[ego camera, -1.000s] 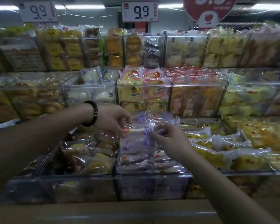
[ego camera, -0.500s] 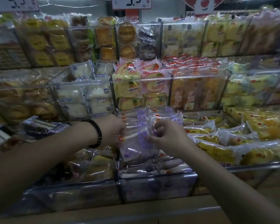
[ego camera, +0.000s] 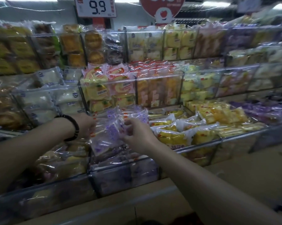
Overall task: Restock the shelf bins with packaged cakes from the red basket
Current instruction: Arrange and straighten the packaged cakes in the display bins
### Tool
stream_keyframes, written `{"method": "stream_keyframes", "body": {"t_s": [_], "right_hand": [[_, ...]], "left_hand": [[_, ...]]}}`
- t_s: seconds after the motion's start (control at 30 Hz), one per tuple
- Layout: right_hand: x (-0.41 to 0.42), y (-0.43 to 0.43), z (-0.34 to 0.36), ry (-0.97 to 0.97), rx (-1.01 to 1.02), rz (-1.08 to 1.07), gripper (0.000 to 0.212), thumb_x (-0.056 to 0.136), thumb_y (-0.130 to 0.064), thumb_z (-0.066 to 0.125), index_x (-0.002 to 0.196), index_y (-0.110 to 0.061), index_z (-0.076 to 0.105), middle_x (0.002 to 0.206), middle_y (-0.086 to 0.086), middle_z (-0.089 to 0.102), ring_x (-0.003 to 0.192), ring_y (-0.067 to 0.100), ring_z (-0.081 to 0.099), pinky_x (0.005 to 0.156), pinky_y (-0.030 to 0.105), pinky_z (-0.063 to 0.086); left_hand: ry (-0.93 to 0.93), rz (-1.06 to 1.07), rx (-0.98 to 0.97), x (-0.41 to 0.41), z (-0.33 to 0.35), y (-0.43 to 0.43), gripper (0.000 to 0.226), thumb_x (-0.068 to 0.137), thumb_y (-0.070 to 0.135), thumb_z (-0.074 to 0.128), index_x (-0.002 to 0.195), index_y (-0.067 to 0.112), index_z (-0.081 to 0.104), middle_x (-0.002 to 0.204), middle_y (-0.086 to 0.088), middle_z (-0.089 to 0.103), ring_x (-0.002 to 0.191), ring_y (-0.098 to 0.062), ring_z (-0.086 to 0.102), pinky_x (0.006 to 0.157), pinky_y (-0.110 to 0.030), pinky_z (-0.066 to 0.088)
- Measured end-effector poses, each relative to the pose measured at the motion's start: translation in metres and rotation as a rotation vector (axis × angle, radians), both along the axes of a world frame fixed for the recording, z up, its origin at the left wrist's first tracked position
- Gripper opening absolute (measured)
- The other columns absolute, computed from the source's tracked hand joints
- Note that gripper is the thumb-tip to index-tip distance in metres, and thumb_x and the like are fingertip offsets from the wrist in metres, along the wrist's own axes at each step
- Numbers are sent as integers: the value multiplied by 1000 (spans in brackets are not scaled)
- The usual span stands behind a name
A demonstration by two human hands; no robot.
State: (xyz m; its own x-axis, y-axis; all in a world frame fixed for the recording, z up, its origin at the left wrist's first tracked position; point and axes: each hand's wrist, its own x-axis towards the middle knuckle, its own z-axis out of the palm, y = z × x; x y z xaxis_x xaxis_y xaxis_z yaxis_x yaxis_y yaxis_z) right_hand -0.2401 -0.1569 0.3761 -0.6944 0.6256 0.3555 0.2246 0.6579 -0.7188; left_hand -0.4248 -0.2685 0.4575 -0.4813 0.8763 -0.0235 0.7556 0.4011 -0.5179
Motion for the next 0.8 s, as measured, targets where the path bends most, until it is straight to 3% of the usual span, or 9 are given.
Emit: {"method": "stream_keyframes", "body": {"t_s": [0.1,0.2,0.27,0.37,0.43,0.63,0.8], "right_hand": [[37,6,8,-35,41,25,45,95,-33,74,136,-21,60,118,1,71,101,20,70,90,42,61],[79,22,28,-104,204,36,34,95,-38,74,125,-23,69,111,-5,70,97,12,67,83,33,59],[105,33,46,-125,253,34,28,96,-38,73,119,-24,72,105,-8,69,93,8,65,76,27,54],[133,55,65,-153,280,10,20,97,-36,72,112,-23,74,101,-10,71,91,8,67,78,28,59],[146,73,72,-155,292,-24,16,97,-35,72,107,-23,76,98,-10,72,90,8,68,78,30,60],[164,122,79,-183,247,-111,12,96,-29,74,105,-21,77,92,-7,73,84,10,69,68,26,56],[162,158,71,-277,304,-132,17,97,-29,73,111,-20,74,92,-11,67,82,4,64,66,19,50]], "left_hand": [[60,20,-50,10,3,0,33,97,32,66,129,24,59,131,0,64,120,-19,61,90,-24,46],[64,49,-26,16,17,-2,41,94,35,70,133,27,57,131,1,61,118,-18,61,95,-27,50],[66,19,-4,27,33,1,39,93,46,69,128,32,58,125,5,61,112,-17,61,91,-28,51],[71,-84,-2,54,54,13,35,92,57,66,119,34,62,100,15,58,99,-11,59,86,-26,51],[49,-157,-3,74,67,26,31,92,58,66,114,36,64,86,21,51,85,-5,54,75,-21,48],[-104,-353,3,116,88,94,25,93,57,65,109,39,67,90,20,59,81,1,54,76,-24,45],[-210,-477,109,122,70,158,20,93,50,69,105,35,70,87,19,61,77,3,54,63,-19,41]]}}
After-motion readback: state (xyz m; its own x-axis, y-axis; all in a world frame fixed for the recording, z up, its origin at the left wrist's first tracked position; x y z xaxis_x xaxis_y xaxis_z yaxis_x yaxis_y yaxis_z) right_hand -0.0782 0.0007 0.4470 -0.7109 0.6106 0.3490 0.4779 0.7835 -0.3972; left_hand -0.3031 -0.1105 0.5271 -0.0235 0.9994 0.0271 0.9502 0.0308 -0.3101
